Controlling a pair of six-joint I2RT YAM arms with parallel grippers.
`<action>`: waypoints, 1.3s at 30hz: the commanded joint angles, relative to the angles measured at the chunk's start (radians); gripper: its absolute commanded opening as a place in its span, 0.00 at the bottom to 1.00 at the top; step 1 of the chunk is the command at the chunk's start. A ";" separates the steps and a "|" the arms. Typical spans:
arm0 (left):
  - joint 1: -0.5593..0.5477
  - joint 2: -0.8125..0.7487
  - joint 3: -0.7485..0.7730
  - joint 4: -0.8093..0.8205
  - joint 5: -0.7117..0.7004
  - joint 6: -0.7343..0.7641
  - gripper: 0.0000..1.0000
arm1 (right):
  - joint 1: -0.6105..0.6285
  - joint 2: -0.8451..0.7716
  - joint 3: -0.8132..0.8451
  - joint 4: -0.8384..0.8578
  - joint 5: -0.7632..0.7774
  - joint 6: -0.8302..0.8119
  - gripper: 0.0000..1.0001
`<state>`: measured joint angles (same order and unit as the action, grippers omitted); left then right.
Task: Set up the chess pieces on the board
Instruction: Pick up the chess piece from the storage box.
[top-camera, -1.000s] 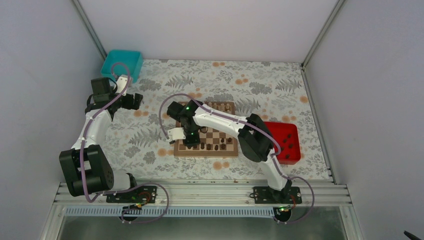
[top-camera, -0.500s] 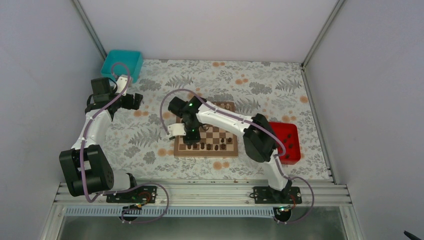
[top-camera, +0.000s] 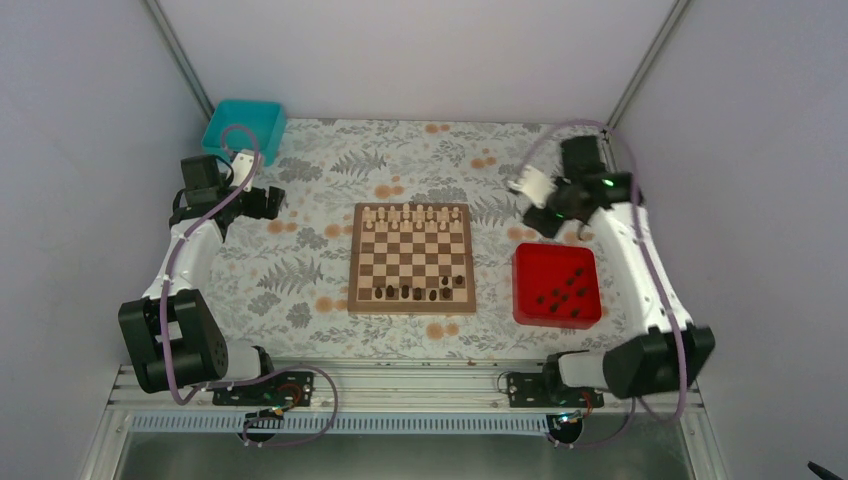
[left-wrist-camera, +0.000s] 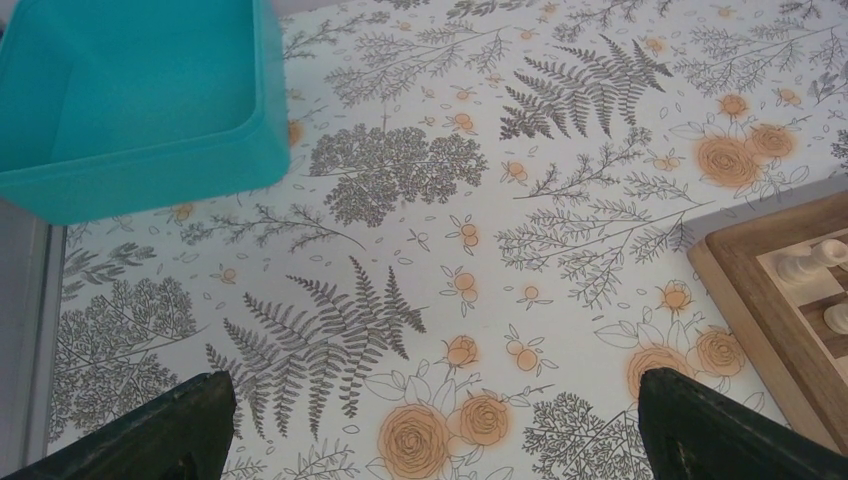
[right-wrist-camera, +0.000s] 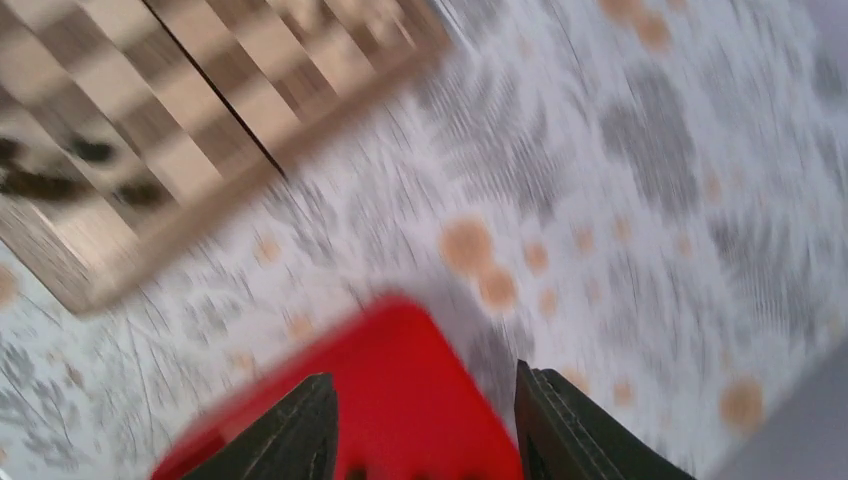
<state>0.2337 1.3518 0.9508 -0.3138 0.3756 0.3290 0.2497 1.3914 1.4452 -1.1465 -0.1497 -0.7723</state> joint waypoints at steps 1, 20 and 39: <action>0.006 -0.007 0.013 0.005 0.025 0.001 1.00 | -0.268 -0.171 -0.179 -0.037 -0.040 -0.139 0.48; 0.006 -0.001 0.012 0.005 0.042 0.001 1.00 | -0.555 -0.170 -0.626 0.193 -0.083 -0.227 0.46; 0.007 -0.004 0.013 0.001 0.048 0.003 1.00 | -0.556 0.005 -0.665 0.277 -0.047 -0.208 0.40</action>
<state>0.2337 1.3518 0.9508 -0.3161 0.3973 0.3290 -0.2970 1.3769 0.7990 -0.8791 -0.1993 -0.9894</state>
